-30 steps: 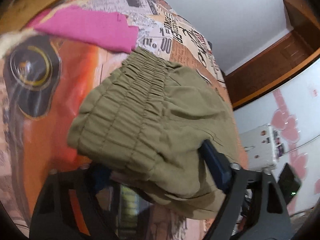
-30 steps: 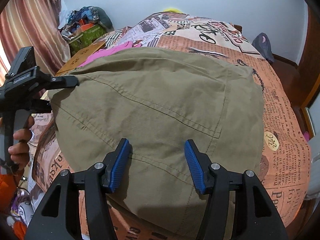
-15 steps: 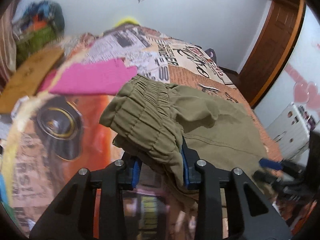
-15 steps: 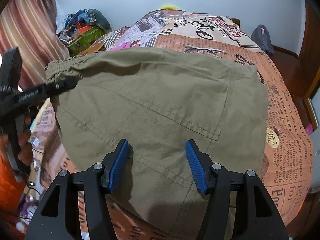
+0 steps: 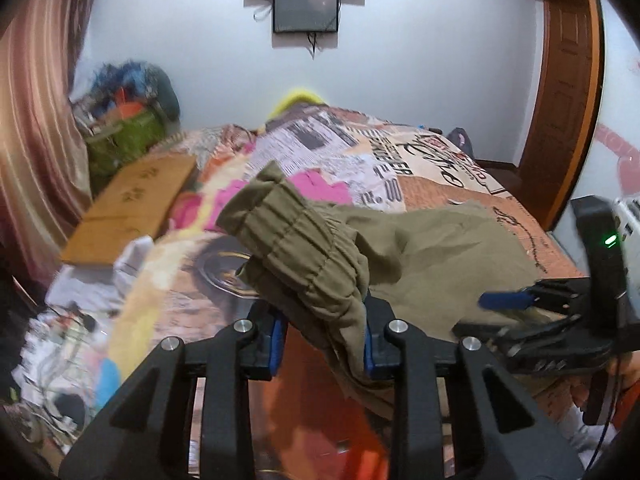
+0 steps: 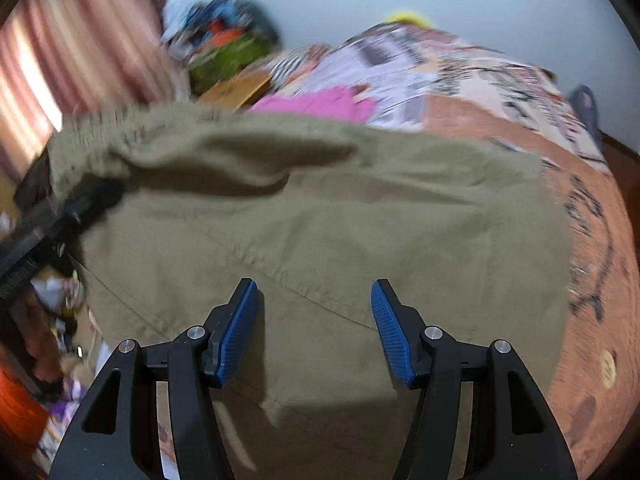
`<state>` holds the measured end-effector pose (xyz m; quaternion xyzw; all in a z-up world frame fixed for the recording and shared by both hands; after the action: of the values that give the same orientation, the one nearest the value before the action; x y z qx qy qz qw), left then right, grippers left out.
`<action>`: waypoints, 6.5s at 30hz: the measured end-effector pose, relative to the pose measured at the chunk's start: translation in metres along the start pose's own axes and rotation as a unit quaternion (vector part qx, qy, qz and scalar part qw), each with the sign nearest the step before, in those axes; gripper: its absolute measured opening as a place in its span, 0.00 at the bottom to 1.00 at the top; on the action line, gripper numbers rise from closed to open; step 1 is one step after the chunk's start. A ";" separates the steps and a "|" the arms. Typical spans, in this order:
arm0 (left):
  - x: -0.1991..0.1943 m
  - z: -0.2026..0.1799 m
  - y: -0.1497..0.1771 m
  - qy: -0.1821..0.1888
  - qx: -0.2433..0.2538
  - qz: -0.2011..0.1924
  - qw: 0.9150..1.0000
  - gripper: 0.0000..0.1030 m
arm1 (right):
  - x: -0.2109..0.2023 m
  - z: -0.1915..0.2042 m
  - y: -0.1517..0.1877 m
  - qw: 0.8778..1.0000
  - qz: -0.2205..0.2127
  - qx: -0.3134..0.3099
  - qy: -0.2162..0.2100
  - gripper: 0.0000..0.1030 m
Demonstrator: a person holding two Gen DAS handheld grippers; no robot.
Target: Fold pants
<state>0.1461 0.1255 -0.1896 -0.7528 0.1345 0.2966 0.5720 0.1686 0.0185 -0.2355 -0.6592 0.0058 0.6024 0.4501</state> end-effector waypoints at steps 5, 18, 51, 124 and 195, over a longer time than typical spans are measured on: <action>-0.017 -0.011 0.000 -0.014 0.049 -0.035 0.998 0.28 | 0.013 0.027 -0.003 0.999 0.016 -0.050 0.006 0.56; -0.036 -0.078 -0.004 0.031 0.105 -0.054 0.993 0.28 | -0.080 -0.031 0.060 0.994 -0.045 0.058 0.081 0.55; 0.033 -0.196 0.087 0.146 0.157 0.168 0.962 0.29 | -0.119 -0.081 0.136 0.980 -0.059 0.160 0.100 0.55; 0.066 -0.100 0.048 0.016 0.078 0.120 0.990 0.88 | -0.045 -0.193 0.084 0.983 0.013 0.058 0.172 0.63; 0.140 -0.142 0.000 0.142 0.106 0.196 0.965 0.58 | -0.061 -0.172 0.007 0.985 -0.062 0.054 0.151 0.10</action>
<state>0.2979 0.0106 -0.2497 -0.6815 0.3896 0.2773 0.5540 0.2837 -0.1216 -0.2137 -0.7166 0.0653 0.4658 0.5150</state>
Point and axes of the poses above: each gripper's, at about its wrist camera, not at the fingertips, and x roughly the way its jaws point, z to its left, y to its underside, the point moved 7 cm from there along x, roughly the way its jaws point, and after that the axes turned 13 degrees about -x, right-handed, at the moved point
